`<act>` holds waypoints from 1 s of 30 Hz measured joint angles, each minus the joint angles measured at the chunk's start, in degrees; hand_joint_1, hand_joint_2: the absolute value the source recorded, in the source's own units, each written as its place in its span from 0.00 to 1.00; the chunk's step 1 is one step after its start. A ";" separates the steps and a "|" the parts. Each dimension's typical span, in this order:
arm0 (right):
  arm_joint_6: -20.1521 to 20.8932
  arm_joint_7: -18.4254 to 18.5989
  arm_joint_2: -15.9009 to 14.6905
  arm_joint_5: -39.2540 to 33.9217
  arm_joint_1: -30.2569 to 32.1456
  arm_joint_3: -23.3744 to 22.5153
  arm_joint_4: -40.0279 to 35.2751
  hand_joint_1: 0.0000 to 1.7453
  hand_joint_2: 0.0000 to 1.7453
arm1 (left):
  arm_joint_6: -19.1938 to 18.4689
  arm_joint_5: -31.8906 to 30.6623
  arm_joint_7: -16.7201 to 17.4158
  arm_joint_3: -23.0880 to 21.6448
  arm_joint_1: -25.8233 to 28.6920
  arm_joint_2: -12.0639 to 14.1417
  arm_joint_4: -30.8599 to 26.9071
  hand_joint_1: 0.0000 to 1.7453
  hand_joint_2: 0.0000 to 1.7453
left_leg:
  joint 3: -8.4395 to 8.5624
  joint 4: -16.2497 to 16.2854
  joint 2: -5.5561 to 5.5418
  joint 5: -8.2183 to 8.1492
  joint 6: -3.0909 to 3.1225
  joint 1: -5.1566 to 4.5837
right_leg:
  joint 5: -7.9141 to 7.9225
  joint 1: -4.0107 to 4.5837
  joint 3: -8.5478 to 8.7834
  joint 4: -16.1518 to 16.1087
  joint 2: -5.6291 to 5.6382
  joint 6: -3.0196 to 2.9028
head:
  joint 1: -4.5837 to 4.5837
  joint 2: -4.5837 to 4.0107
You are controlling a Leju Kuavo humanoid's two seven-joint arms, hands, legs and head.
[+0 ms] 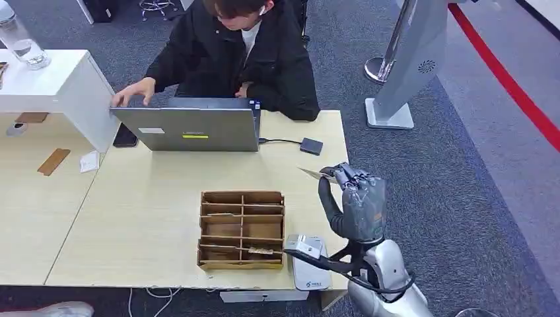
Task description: Pass the card to the sensor for recognition and then transmit it.
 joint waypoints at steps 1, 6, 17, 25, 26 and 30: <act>1.13 -0.28 -0.09 -1.41 0.09 0.11 -0.35 1.00 1.00 | 0.02 0.17 0.00 0.00 0.00 0.00 0.00 0.00 0.00 | 0.00 0.00 0.00 0.00 0.00 0.00 | 0.00 0.00 0.00 0.00 0.00 0.00 | 0.00 0.00; 7.54 -1.77 -0.37 -11.78 1.63 0.50 -2.54 1.00 1.00 | 0.11 0.87 -0.09 0.02 0.02 0.00 0.00 0.00 0.00 | 0.00 0.00 -0.01 0.00 0.00 0.00 | 0.00 0.00 0.00 0.00 0.00 0.00 | 0.00 0.00; 25.73 -4.91 -1.16 -36.64 5.88 0.54 -6.25 1.00 1.00 | 0.37 2.36 -0.83 0.18 0.06 0.00 0.00 0.00 0.00 | 0.00 0.00 -0.05 0.00 0.00 0.00 | -0.01 0.00 0.01 0.00 -0.06 0.00 | 0.02 0.00; 27.43 -6.01 -2.12 -39.64 9.32 0.46 -7.47 1.00 1.00 | 0.39 2.62 -0.90 0.61 0.10 0.07 0.00 0.00 0.00 | -0.02 0.00 -0.01 -0.01 0.00 0.00 | -0.02 0.00 -0.02 0.00 -0.01 0.00 | 0.00 0.00; 27.43 -6.01 -2.19 -39.64 9.43 0.46 -7.61 1.00 1.00 | 0.39 2.62 -0.92 0.63 0.10 0.04 0.00 0.00 0.00 | -0.02 0.00 -0.01 -0.01 0.00 0.00 | -0.01 0.00 -0.02 0.00 -0.01 0.00 | 0.02 0.00; 27.43 -6.01 -2.38 -39.69 9.66 0.46 -7.87 1.00 1.00 | 0.39 2.62 -0.92 0.81 0.09 0.07 0.00 0.00 0.00 | -0.01 0.00 -0.01 -0.01 0.00 0.00 | -0.01 0.00 -0.01 0.00 0.00 0.00 | 0.00 0.00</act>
